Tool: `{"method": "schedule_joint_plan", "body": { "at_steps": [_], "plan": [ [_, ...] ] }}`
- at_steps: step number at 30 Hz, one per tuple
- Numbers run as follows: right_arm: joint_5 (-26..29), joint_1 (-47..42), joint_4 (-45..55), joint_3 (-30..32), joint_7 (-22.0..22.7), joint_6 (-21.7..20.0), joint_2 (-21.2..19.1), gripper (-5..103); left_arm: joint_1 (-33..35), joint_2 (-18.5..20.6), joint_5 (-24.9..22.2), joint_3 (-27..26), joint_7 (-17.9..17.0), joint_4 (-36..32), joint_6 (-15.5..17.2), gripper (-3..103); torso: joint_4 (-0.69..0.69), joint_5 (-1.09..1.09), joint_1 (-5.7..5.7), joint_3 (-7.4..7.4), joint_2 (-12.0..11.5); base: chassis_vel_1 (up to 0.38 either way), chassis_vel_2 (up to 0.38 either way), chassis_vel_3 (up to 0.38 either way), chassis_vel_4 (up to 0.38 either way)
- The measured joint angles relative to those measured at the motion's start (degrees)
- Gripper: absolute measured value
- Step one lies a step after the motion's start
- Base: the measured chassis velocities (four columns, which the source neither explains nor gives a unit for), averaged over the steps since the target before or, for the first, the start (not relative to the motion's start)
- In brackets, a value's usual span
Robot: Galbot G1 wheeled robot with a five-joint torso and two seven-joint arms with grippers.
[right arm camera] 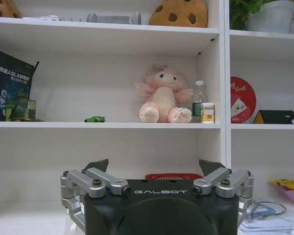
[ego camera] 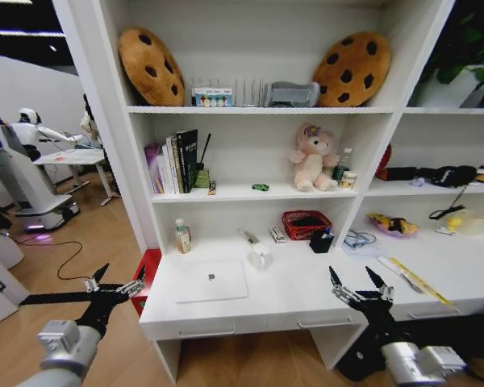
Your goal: Organize the objects on the table.
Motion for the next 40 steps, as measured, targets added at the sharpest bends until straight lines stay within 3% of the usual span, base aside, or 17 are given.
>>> {"method": "schedule_joint_plan", "body": {
  "at_steps": [2, 5, 7, 10, 12, 13, 16, 17, 20, 23, 26, 28, 29, 30, 33, 40],
  "plan": [
    [0.00, 0.00, 0.00, 0.00, 0.00, 0.00, 0.00, 100, 0.00, 0.00, 0.00, 0.01, 0.01, 0.01, 0.00, 100, 0.01, -0.05, 0.01, 0.00, 0.00, 0.282, -0.328, -0.319, 0.303],
    [0.00, 0.00, 0.00, 0.00, 0.00, 0.00, 0.00, 100, 0.00, 0.00, 0.00, 0.00, 0.01, 0.00, 0.00, 100, -0.01, 0.05, -0.01, 0.00, 0.00, 0.352, -0.349, -0.349, 0.354],
    [0.00, 0.00, 0.00, 0.00, 0.01, 0.00, 0.00, 100, 0.01, 0.00, 0.00, 0.01, 0.01, 0.01, 0.00, 100, 0.02, -0.06, -0.01, 0.00, 0.01, 0.330, -0.377, -0.348, 0.352],
    [0.00, 0.00, 0.00, 0.00, 0.01, 0.00, 0.00, 100, 0.00, 0.00, 0.00, 0.01, 0.03, -0.01, 0.00, 100, 0.00, 0.07, -0.02, 0.00, 0.01, 0.368, -0.342, -0.371, 0.357],
    [0.00, -0.02, 0.00, -0.01, 0.00, 0.00, 0.01, 100, 0.00, 0.00, 0.00, 0.01, 0.02, 0.00, 0.00, 100, -0.01, 0.01, -0.05, -0.02, 0.03, 0.355, -0.324, -0.320, 0.312],
    [0.00, -0.02, 0.01, 0.00, -0.01, 0.00, 0.00, 100, 0.02, -0.01, 0.00, 0.01, -0.02, 0.01, 0.00, 100, 0.07, -0.12, -0.05, -0.02, 0.04, 0.244, -0.324, -0.261, 0.301],
    [0.00, -0.04, 0.00, -0.01, -0.01, 0.00, 0.01, 100, 0.02, -0.01, 0.00, 0.02, 0.00, 0.00, 0.00, 100, 0.00, 0.00, -0.06, -0.02, 0.03, 0.195, -0.108, -0.218, 0.200],
    [0.00, -0.05, 0.01, -0.01, 0.00, 0.00, 0.01, 100, 0.02, 0.00, 0.00, 0.01, 0.02, -0.01, 0.00, 100, -0.04, 0.05, -0.06, -0.02, 0.04, 0.060, -0.122, -0.122, 0.084],
    [0.00, -0.05, 0.01, 0.00, 0.00, 0.00, 0.01, 100, 0.00, 0.00, 0.00, 0.02, 0.02, 0.01, 0.00, 100, -0.02, -0.10, -0.02, 0.00, 0.02, -0.060, 0.018, -0.093, 0.079],
    [0.00, -0.02, 0.00, 0.00, 0.01, 0.00, 0.01, 100, -0.01, 0.01, 0.00, 0.02, 0.04, 0.00, 0.00, 100, -0.03, 0.08, 0.04, 0.02, -0.02, -0.028, -0.005, 0.014, -0.027],
    [0.00, 0.02, 0.00, 0.00, 0.01, 0.00, 0.01, 100, -0.01, 0.01, 0.00, 0.02, 0.03, 0.01, 0.00, 100, 0.03, -0.08, 0.10, 0.04, -0.04, -0.076, 0.040, 0.119, -0.067],
    [0.00, 0.03, 0.00, 0.00, 0.00, 0.00, 0.00, 100, -0.01, 0.01, 0.00, 0.02, 0.03, 0.01, 0.00, 100, 0.04, -0.06, 0.09, 0.04, -0.04, -0.009, 0.084, 0.076, -0.015],
    [0.00, 0.03, 0.00, -0.01, 0.00, 0.00, 0.00, 100, 0.00, 0.01, 0.00, 0.02, 0.02, 0.00, 0.00, 100, 0.05, 0.05, 0.08, 0.03, -0.04, -0.001, 0.055, 0.076, -0.015],
    [0.00, 0.03, 0.00, 0.00, 0.00, 0.00, 0.00, 100, 0.00, 0.01, 0.00, 0.02, 0.02, 0.01, 0.00, 100, 0.02, -0.04, 0.07, 0.03, -0.04, 0.000, 0.000, 0.000, 0.000],
    [0.00, 0.01, 0.00, 0.00, 0.00, 0.00, 0.00, 100, 0.00, 0.01, 0.00, 0.02, 0.02, 0.00, 0.00, 100, -0.02, 0.00, 0.02, 0.01, -0.02, 0.016, -0.003, -0.051, -0.007],
    [0.00, 0.00, 0.00, 0.00, 0.00, 0.00, 0.01, 100, 0.00, 0.01, 0.00, 0.02, 0.02, 0.00, 0.00, 100, 0.01, -0.01, 0.01, 0.00, -0.01, 0.000, 0.000, 0.000, 0.000]
  ]
}}
